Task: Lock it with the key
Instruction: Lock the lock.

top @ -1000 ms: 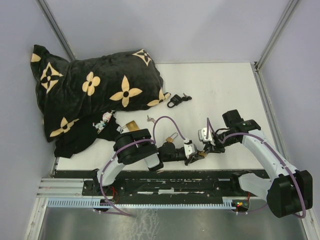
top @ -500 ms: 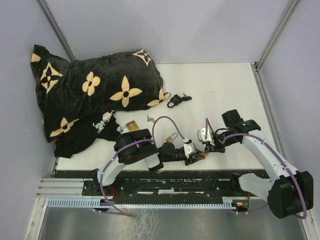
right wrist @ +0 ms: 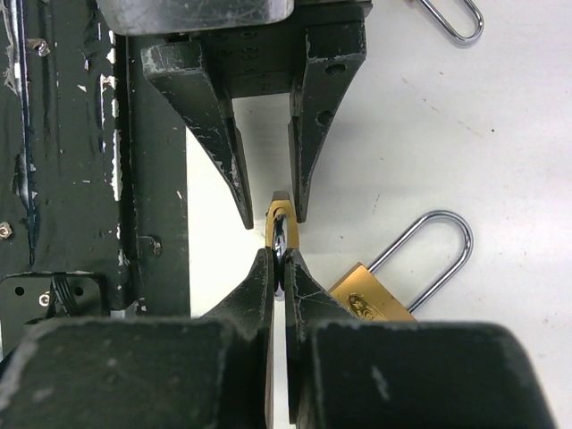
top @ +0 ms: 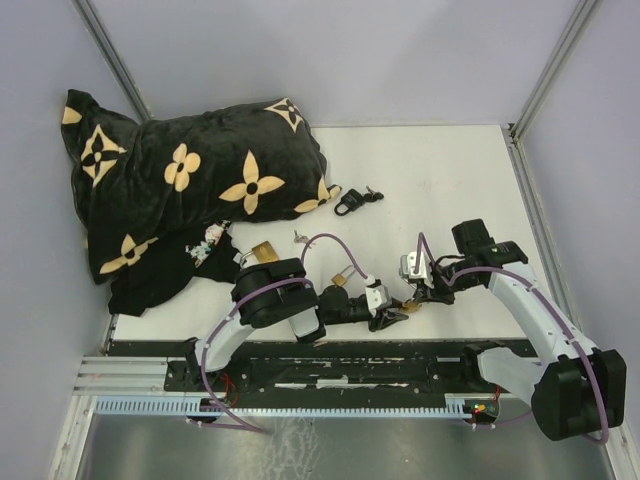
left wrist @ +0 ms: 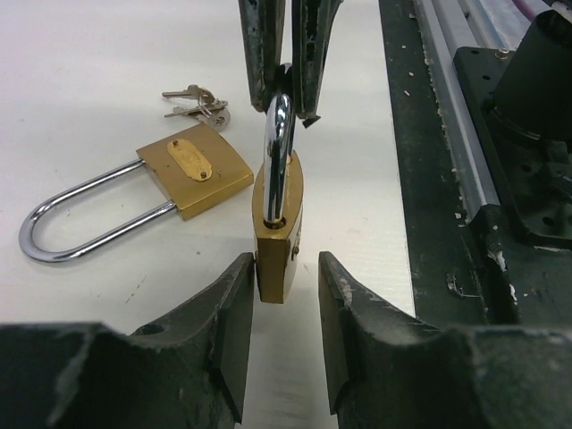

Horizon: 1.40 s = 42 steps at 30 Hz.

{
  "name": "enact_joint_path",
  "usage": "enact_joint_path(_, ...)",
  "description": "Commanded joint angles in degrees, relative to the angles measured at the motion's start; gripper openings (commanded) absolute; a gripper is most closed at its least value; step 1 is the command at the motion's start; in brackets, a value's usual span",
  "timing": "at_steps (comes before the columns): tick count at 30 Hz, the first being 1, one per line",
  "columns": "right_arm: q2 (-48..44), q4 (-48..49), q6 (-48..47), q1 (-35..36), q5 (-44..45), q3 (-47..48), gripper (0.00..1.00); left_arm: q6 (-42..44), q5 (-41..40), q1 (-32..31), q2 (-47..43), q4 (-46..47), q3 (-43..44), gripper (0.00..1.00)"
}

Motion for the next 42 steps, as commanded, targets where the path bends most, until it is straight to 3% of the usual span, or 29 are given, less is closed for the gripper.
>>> enact_joint_path(1, -0.8, 0.9, -2.2, -0.8, -1.9, -0.8, 0.02, -3.2, -0.9, 0.2, 1.7, 11.4, 0.5, 0.42)
enact_joint_path(11, 2.3, -1.8, -3.4, -2.0, -2.6, -0.1, 0.02, -1.9, -2.3, 0.1, 1.1, 11.5, 1.6, 0.43)
enact_joint_path(31, 5.9, -3.7, -4.9, -2.3, -2.6, 0.5, 0.02, -0.5, 2.6, 0.1, 0.1, 11.5, 3.3, 0.4)
enact_joint_path(34, 6.1, -3.5, -4.8, -2.4, -2.3, 0.5, 0.02, -0.7, 2.6, 0.1, 0.2, 11.5, 3.4, 0.37)
enact_joint_path(39, 5.9, -3.1, -4.0, -2.3, -2.1, 0.6, 0.02, -1.3, 2.7, 0.2, 0.6, 11.5, 3.5, 0.13)
enact_joint_path(42, 5.2, -2.9, -3.4, -2.3, -1.5, 0.9, 0.02, -1.8, 2.3, 0.2, 0.9, 11.5, 3.2, 0.1)
